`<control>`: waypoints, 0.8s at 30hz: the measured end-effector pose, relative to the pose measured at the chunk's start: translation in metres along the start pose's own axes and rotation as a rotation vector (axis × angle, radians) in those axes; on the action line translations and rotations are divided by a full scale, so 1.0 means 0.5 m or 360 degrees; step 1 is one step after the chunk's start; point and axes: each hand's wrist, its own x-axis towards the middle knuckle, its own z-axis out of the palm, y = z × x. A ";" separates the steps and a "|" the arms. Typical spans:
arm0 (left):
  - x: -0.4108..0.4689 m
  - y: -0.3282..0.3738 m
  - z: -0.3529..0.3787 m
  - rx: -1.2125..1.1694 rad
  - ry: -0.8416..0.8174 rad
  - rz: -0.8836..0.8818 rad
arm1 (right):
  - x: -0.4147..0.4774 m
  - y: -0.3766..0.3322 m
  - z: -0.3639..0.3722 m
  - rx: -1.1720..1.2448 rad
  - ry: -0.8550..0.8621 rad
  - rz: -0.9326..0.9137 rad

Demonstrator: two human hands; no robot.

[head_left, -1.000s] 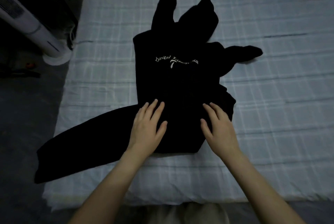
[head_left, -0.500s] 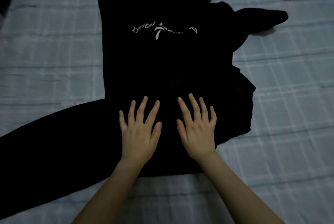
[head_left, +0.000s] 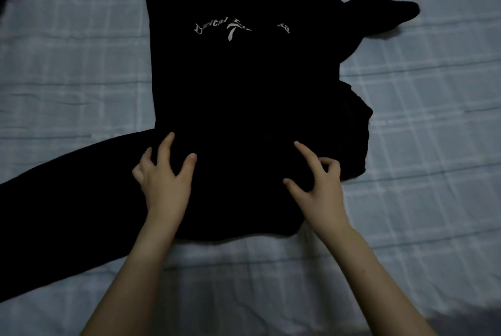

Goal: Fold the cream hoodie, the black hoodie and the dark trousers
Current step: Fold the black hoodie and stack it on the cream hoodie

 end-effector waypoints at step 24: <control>-0.168 0.116 0.000 -0.0380 -0.0165 0.0552 | -0.080 0.109 -0.362 0.0455 0.0100 -0.0100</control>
